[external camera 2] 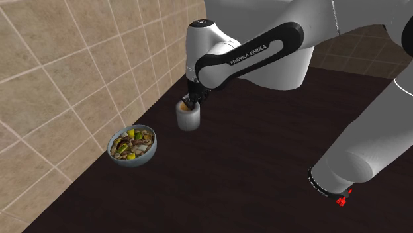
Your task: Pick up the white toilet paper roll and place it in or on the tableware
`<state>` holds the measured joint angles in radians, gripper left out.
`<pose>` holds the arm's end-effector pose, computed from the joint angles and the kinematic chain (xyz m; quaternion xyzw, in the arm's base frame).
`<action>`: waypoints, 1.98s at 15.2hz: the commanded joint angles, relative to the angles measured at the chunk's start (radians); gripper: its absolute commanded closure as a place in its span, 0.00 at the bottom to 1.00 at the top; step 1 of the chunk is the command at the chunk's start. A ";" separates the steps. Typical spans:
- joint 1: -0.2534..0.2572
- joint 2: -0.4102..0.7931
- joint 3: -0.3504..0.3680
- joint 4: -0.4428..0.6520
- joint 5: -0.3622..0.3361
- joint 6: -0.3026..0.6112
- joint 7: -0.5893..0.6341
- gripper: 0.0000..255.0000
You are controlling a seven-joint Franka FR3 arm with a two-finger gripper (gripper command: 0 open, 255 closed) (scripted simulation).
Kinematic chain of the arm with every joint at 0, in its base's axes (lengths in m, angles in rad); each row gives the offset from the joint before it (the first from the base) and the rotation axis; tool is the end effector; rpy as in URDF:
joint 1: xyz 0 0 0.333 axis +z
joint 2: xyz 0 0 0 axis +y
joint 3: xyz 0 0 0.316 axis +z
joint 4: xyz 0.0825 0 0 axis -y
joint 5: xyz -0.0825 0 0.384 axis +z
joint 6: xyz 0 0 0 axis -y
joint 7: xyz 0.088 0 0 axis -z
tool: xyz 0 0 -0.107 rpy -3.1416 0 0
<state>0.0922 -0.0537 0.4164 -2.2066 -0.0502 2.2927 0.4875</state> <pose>0.4662 0.2604 0.4147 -0.9969 -0.0263 -0.0739 0.0052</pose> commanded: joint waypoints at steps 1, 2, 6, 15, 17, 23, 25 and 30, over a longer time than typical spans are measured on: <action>0.000 -0.013 -0.002 0.015 0.008 -0.026 -0.007 1.00; 0.000 -0.019 -0.002 0.023 0.012 -0.039 -0.011 1.00; 0.000 -0.040 -0.005 0.056 0.024 -0.092 -0.022 1.00; 0.000 -0.075 -0.012 0.144 0.042 -0.211 -0.040 1.00; -0.001 -0.081 -0.013 0.166 0.045 -0.238 -0.043 1.00; 0.024 -0.016 0.032 0.279 0.010 -0.295 0.039 1.00; 0.044 0.036 0.060 0.343 -0.021 -0.316 0.097 1.00; 0.115 0.188 0.116 0.531 -0.115 -0.385 0.237 1.00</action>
<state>0.1907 0.0989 0.5214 -1.7216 -0.1430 1.9253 0.6928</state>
